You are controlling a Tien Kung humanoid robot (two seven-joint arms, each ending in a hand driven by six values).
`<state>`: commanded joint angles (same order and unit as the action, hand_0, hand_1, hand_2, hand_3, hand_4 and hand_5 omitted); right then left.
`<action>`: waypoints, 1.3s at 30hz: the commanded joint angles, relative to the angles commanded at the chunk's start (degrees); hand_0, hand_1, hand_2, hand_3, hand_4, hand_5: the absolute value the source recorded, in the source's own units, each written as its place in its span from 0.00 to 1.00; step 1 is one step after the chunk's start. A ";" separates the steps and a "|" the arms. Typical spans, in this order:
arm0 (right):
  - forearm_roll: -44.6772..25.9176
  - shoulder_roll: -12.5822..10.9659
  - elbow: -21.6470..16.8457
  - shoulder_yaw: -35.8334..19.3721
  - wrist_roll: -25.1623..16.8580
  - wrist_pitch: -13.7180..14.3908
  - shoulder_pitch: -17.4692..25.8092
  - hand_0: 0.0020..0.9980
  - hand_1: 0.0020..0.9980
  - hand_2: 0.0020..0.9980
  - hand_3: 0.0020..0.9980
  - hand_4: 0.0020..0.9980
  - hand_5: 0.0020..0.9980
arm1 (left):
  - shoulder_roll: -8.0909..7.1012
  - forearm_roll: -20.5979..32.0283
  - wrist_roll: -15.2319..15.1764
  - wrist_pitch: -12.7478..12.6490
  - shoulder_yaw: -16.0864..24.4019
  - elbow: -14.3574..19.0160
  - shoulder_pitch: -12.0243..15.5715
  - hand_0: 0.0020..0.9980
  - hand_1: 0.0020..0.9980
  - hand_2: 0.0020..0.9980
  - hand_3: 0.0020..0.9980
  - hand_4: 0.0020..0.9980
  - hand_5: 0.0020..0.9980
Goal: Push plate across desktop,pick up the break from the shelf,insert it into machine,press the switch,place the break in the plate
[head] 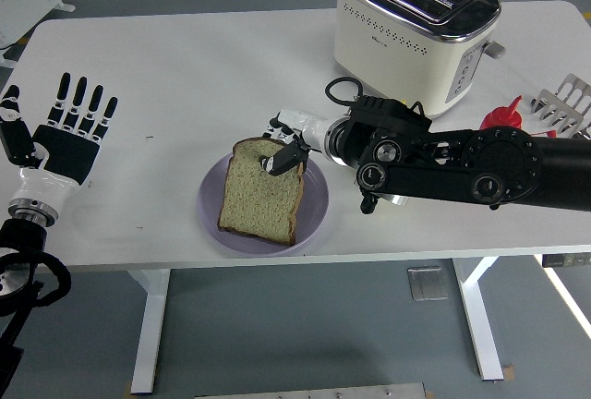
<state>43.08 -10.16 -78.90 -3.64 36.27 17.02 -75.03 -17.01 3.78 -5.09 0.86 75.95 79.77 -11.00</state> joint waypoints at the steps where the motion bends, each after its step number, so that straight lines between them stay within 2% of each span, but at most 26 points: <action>1: 0.23 0.01 0.12 -0.02 -0.11 -0.24 0.02 0.28 0.42 0.50 0.49 0.28 0.00 | 0.00 0.00 -0.02 -0.01 -0.03 -0.03 -0.05 0.76 0.66 0.63 0.69 0.68 1.00; 5: 1.21 0.09 0.70 -0.08 -0.86 -1.20 0.08 0.28 0.42 0.50 0.49 0.28 0.00 | -0.01 0.02 -0.10 -0.06 -0.13 -0.28 -0.28 0.76 0.66 0.63 0.69 0.68 1.00; 6: 1.48 0.11 0.83 -0.08 -1.09 -1.41 0.10 0.39 0.49 0.53 0.54 0.42 0.04 | -0.01 0.03 -0.14 -0.07 -0.13 -0.35 -0.34 0.76 0.66 0.63 0.68 0.68 1.00; 11: 2.90 0.04 1.40 -0.05 -2.41 -2.61 0.24 0.39 0.49 0.53 0.54 0.42 0.04 | 0.02 0.31 -0.18 0.13 0.05 -0.85 -0.65 0.76 0.66 0.63 0.68 0.68 1.00; 12: 3.10 0.02 1.48 -0.05 -2.62 -2.75 0.26 0.46 0.54 0.57 0.55 0.51 0.13 | 0.03 0.37 -0.16 0.20 0.06 -0.95 -0.69 0.77 0.66 0.63 0.68 0.67 1.00; 17: 3.77 -0.09 1.84 -0.09 -3.67 -3.25 0.32 0.46 0.54 0.57 0.55 0.51 0.13 | 0.10 0.57 0.04 0.50 0.08 -1.27 -0.82 0.77 0.66 0.63 0.68 0.67 1.00; 18: 3.91 -0.12 1.92 -0.10 -3.87 -3.38 0.34 0.55 0.60 0.62 0.58 0.58 0.20 | 0.11 0.58 0.09 0.55 0.08 -1.28 -0.83 0.77 0.67 0.63 0.68 0.67 1.00; 23: 4.46 -0.33 2.14 -0.24 -5.14 -4.13 0.41 0.55 0.60 0.62 0.58 0.58 0.20 | 0.16 0.61 0.26 0.71 -0.01 -1.19 -0.86 0.77 0.67 0.63 0.68 0.67 1.00; 24: 4.52 -0.35 2.16 -0.26 -5.32 -4.22 0.41 0.59 0.63 0.64 0.61 0.64 0.25 | 0.17 0.61 0.28 0.73 -0.02 -1.17 -0.86 0.77 0.68 0.64 0.68 0.66 1.00; 29: 4.69 -0.52 2.40 -0.45 -6.24 -4.82 0.46 0.59 0.63 0.64 0.61 0.64 0.25 | 0.19 0.63 0.38 0.82 -0.05 -1.14 -0.83 0.77 0.68 0.64 0.68 0.66 1.00; 30: 4.70 -0.55 2.45 -0.47 -6.38 -4.97 0.47 0.64 0.68 0.68 0.63 0.66 0.27 | 0.20 0.64 0.40 0.83 -0.06 -1.14 -0.83 0.77 0.71 0.65 0.69 0.67 1.00; 35: 4.72 -0.58 2.71 -0.49 -6.95 -5.67 0.55 0.64 0.68 0.68 0.63 0.66 0.27 | 0.23 0.66 0.44 0.85 -0.14 -1.16 -0.88 0.77 0.71 0.65 0.69 0.67 1.00; 36: 4.79 -0.58 2.73 -0.48 -7.05 -5.87 0.56 0.70 0.72 0.73 0.65 0.67 0.28 | 0.22 0.65 0.44 0.85 -0.14 -1.17 -0.89 0.78 0.72 0.67 0.70 0.68 1.00; 39: 5.05 -0.59 2.79 -0.42 -7.38 -6.34 0.60 0.70 0.72 0.73 0.65 0.67 0.28 | 0.23 0.65 0.42 0.82 -0.16 -1.24 -0.92 0.78 0.72 0.67 0.70 0.68 1.00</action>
<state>48.14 -10.74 -76.11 -4.06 28.89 10.68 -74.43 -16.78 4.43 -4.67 1.67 75.79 78.54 -11.91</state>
